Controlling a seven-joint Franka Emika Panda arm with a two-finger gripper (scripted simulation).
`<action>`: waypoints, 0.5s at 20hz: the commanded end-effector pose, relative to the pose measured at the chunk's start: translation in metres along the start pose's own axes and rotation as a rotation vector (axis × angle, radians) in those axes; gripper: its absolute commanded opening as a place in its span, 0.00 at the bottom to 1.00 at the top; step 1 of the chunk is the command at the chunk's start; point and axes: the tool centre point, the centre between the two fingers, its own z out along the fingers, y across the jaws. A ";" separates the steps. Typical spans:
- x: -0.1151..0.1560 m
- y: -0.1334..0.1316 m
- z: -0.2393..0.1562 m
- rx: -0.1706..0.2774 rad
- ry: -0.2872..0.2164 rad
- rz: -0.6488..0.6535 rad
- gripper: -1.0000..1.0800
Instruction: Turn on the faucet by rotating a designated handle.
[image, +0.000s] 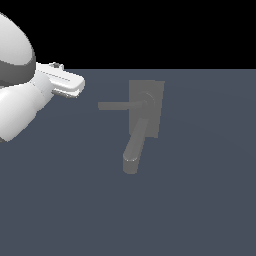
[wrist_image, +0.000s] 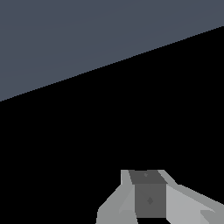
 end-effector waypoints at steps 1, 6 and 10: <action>0.034 -0.036 -0.008 0.031 0.079 -0.077 0.00; 0.081 -0.099 -0.026 0.090 0.204 -0.195 0.00; 0.104 -0.136 -0.039 0.129 0.273 -0.258 0.00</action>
